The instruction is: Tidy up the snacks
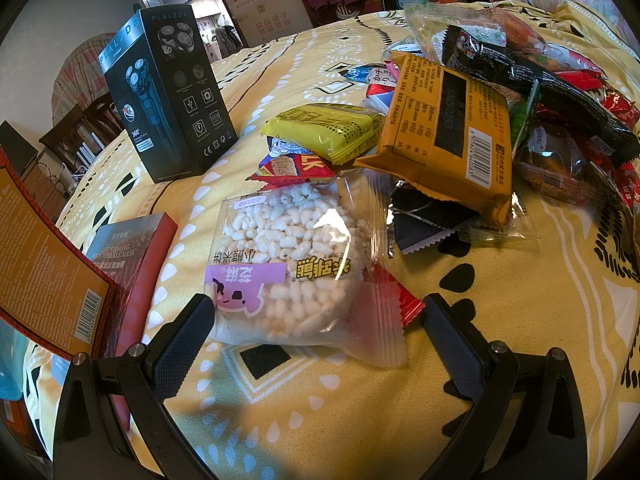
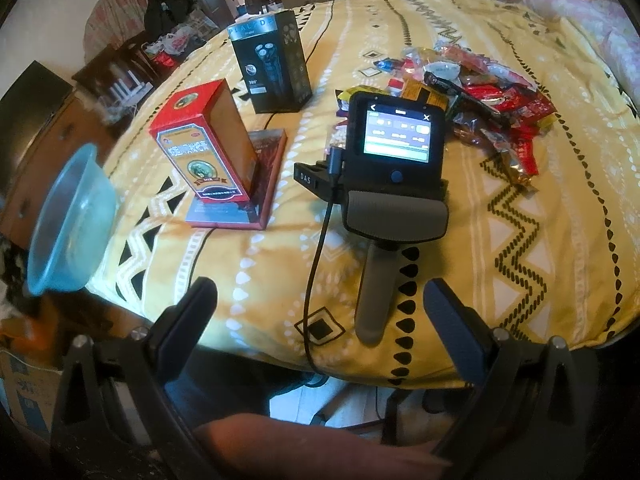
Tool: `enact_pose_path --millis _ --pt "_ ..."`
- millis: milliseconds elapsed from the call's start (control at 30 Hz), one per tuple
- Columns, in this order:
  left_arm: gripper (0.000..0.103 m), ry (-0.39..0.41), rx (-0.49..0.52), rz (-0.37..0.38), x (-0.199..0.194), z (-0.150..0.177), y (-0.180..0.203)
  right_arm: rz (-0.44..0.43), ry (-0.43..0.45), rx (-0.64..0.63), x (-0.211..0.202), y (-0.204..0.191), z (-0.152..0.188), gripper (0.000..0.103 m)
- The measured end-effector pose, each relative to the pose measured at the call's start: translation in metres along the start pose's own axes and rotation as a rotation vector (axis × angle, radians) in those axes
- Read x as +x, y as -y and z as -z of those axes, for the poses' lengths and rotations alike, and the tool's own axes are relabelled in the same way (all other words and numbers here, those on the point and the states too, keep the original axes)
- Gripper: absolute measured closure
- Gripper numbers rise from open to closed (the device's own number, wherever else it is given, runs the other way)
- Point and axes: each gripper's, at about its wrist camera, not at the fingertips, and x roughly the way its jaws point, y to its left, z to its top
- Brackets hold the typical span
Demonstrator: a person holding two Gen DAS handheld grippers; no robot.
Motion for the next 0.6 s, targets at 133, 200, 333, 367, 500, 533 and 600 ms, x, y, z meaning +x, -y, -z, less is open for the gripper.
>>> enact_pose_path --millis 133,200,333,367,500,533,600 --pt "0.0 0.0 0.0 0.0 0.0001 0.0 0.0 -0.001 0.003 -0.001 -0.0018 0.0001 -0.0009 0.0" --pt "0.0 0.0 0.0 0.0 0.0001 0.0 0.0 -0.003 0.004 0.001 -0.0023 0.0004 -0.0009 0.0" --pt "0.0 0.0 0.0 0.0 0.0 0.0 0.0 -0.005 0.015 0.008 -0.0059 0.0018 -0.0012 0.0" --pt "0.0 0.0 0.0 0.0 0.0001 0.0 0.0 -0.006 0.018 0.009 -0.0066 0.0025 -0.001 0.0" --pt "0.0 0.0 0.0 0.0 0.0001 0.0 0.0 -0.012 0.027 0.013 -0.0077 0.0035 -0.0008 0.0" --pt "0.0 0.0 0.0 0.0 0.0 0.0 0.0 -0.015 0.029 0.014 -0.0077 0.004 -0.0005 0.0" --pt "0.0 0.0 0.0 0.0 0.0 0.0 0.0 -0.025 0.018 0.013 -0.0055 0.0045 -0.0008 0.0"
